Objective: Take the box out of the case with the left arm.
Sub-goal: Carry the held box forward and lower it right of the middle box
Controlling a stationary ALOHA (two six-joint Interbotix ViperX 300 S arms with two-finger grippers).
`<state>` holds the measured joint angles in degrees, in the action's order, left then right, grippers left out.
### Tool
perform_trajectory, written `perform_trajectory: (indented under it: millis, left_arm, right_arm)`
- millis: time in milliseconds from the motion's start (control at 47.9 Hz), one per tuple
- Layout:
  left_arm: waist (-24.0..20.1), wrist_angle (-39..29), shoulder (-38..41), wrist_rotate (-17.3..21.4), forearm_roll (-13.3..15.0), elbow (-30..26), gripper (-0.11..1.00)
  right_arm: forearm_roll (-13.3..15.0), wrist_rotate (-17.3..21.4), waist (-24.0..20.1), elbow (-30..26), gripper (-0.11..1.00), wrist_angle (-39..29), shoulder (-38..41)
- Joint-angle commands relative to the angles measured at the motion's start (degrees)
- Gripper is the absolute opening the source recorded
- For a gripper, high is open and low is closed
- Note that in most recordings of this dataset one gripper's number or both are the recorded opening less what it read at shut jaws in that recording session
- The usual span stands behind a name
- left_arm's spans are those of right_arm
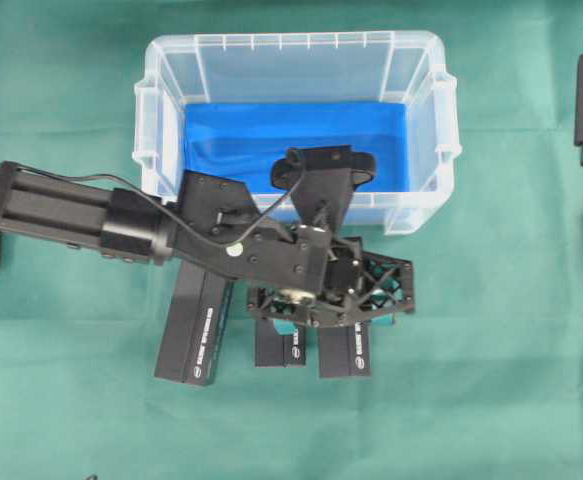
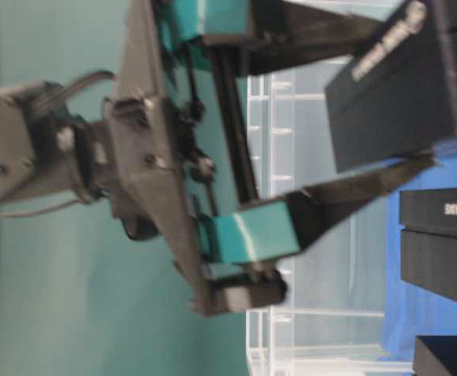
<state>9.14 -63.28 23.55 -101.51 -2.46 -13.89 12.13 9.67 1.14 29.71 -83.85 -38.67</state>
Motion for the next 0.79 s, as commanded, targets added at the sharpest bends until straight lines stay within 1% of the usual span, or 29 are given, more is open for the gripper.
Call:
perform_trajectory:
  millis: [0, 125, 501, 669, 773]
  left_arm:
    - [-0.2, 2.8, -3.3, 0.2, -0.2, 0.6, 0.62]
    - [-0.3, 4.9, -3.3, 0.6, -0.2, 1.3, 0.62]
    - [-0.4, 6.5, -3.3, 0.9, -0.2, 1.8, 0.61]
    - [-0.4, 7.5, -3.3, 3.2, -0.1, 1.8, 0.61]
    - [-0.4, 7.4, -3.3, 3.4, 0.0, 1.8, 0.61]
  right_arm:
    - [0.2, 0.1, 0.1, -0.5, 0.01, 0.3, -0.1]
    - [0.2, 0.1, 0.1, -0.5, 0.01, 0.2, -0.1]
    - [0.2, 0.1, 0.0, -0.5, 0.01, 0.3, -0.1]
    - [0.2, 0.1, 0.1, -0.5, 0.01, 0.4, -0.1]
    - [0.2, 0.1, 0.1, -0.5, 0.01, 0.3, -0.1]
